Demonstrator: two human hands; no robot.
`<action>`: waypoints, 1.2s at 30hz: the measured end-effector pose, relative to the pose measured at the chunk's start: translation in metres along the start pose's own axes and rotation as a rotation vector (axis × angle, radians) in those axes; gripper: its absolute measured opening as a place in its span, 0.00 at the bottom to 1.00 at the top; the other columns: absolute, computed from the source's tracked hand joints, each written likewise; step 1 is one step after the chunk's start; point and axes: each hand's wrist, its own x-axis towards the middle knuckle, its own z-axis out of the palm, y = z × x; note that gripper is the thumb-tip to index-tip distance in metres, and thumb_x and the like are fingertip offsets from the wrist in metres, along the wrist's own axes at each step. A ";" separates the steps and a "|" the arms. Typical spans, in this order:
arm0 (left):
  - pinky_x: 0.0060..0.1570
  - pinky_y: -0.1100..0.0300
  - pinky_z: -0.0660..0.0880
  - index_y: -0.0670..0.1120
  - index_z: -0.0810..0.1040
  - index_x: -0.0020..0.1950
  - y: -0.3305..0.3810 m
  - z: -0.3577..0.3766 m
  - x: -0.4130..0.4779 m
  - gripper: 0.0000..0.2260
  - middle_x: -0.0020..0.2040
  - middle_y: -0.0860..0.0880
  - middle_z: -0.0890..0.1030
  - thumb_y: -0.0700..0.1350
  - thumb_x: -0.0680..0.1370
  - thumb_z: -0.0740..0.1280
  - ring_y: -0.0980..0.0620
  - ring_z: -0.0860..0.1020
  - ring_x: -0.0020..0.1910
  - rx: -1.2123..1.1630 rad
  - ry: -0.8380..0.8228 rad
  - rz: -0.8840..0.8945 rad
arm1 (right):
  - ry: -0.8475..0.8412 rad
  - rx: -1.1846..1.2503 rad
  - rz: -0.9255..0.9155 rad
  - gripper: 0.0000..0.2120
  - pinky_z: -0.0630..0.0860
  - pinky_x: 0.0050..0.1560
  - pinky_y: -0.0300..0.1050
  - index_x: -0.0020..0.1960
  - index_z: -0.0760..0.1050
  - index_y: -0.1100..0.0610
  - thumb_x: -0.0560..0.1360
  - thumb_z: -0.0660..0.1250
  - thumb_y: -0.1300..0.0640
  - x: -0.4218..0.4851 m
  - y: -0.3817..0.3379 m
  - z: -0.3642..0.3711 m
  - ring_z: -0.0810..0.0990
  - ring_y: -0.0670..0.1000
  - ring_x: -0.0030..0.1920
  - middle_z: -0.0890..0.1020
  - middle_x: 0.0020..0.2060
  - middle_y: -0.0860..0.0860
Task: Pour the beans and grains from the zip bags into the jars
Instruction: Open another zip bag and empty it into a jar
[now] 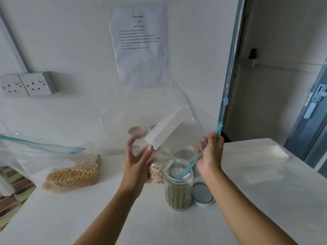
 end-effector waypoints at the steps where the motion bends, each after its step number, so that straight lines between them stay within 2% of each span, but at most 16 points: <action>1: 0.56 0.50 0.81 0.52 0.66 0.69 0.001 0.005 0.002 0.20 0.59 0.38 0.83 0.43 0.80 0.68 0.36 0.81 0.61 -0.011 0.016 0.020 | -0.007 -0.003 -0.001 0.08 0.65 0.32 0.41 0.51 0.67 0.51 0.86 0.58 0.48 0.001 0.000 0.000 0.67 0.45 0.27 0.72 0.28 0.44; 3: 0.49 0.51 0.83 0.50 0.66 0.67 0.007 0.013 0.008 0.18 0.50 0.41 0.84 0.39 0.79 0.65 0.42 0.85 0.51 -0.022 0.035 0.065 | -0.023 -0.020 -0.009 0.08 0.67 0.31 0.40 0.51 0.67 0.51 0.85 0.58 0.47 0.002 -0.001 -0.001 0.68 0.44 0.27 0.72 0.28 0.45; 5: 0.50 0.48 0.83 0.50 0.66 0.64 0.013 0.020 0.013 0.20 0.45 0.42 0.82 0.37 0.77 0.68 0.44 0.84 0.45 0.029 0.011 0.091 | -0.028 -0.029 -0.013 0.09 0.66 0.30 0.39 0.51 0.67 0.52 0.86 0.58 0.47 0.005 -0.003 -0.003 0.67 0.44 0.27 0.71 0.29 0.45; 8: 0.52 0.42 0.83 0.55 0.66 0.61 0.020 0.027 0.016 0.26 0.49 0.36 0.81 0.36 0.72 0.74 0.35 0.84 0.51 0.189 -0.068 0.093 | -0.003 0.033 0.037 0.10 0.62 0.31 0.41 0.52 0.67 0.52 0.86 0.56 0.47 0.010 -0.006 -0.008 0.63 0.46 0.27 0.66 0.29 0.47; 10: 0.51 0.38 0.82 0.56 0.65 0.60 0.023 0.031 0.019 0.27 0.49 0.33 0.80 0.37 0.72 0.76 0.30 0.83 0.51 0.294 -0.111 0.124 | 0.038 0.059 0.083 0.10 0.60 0.32 0.43 0.51 0.66 0.52 0.86 0.54 0.47 0.011 -0.006 -0.011 0.61 0.47 0.27 0.63 0.30 0.48; 15: 0.48 0.45 0.83 0.51 0.61 0.59 0.037 0.044 0.039 0.24 0.47 0.34 0.82 0.40 0.73 0.74 0.37 0.86 0.46 0.378 -0.163 0.114 | 0.092 0.116 0.145 0.12 0.61 0.31 0.43 0.49 0.63 0.53 0.87 0.52 0.47 0.009 -0.008 -0.006 0.58 0.48 0.27 0.60 0.29 0.49; 20: 0.46 0.44 0.84 0.49 0.60 0.59 0.052 0.049 0.047 0.23 0.45 0.35 0.84 0.45 0.75 0.73 0.38 0.86 0.44 0.461 -0.192 0.145 | 0.100 0.096 0.092 0.11 0.61 0.30 0.42 0.52 0.66 0.52 0.87 0.51 0.47 0.008 -0.014 -0.003 0.58 0.48 0.27 0.61 0.30 0.49; 26: 0.48 0.42 0.84 0.47 0.59 0.61 0.052 0.045 0.049 0.24 0.45 0.37 0.83 0.40 0.76 0.73 0.39 0.86 0.42 0.531 -0.246 0.163 | 0.141 0.019 0.064 0.12 0.62 0.34 0.42 0.63 0.66 0.52 0.87 0.51 0.47 0.006 -0.011 -0.005 0.59 0.47 0.28 0.62 0.32 0.50; 30: 0.49 0.44 0.84 0.48 0.59 0.61 0.052 0.038 0.044 0.25 0.45 0.37 0.83 0.41 0.75 0.74 0.39 0.86 0.42 0.565 -0.250 0.181 | 0.136 0.001 0.057 0.10 0.62 0.31 0.40 0.63 0.66 0.51 0.87 0.51 0.49 0.008 -0.007 -0.007 0.60 0.47 0.28 0.63 0.33 0.50; 36: 0.51 0.42 0.83 0.50 0.58 0.64 0.046 0.025 0.042 0.29 0.47 0.38 0.85 0.39 0.74 0.74 0.38 0.86 0.45 0.517 -0.226 0.086 | 0.137 -0.041 0.022 0.11 0.63 0.31 0.40 0.64 0.67 0.52 0.87 0.51 0.49 0.004 -0.008 -0.005 0.61 0.46 0.28 0.64 0.33 0.49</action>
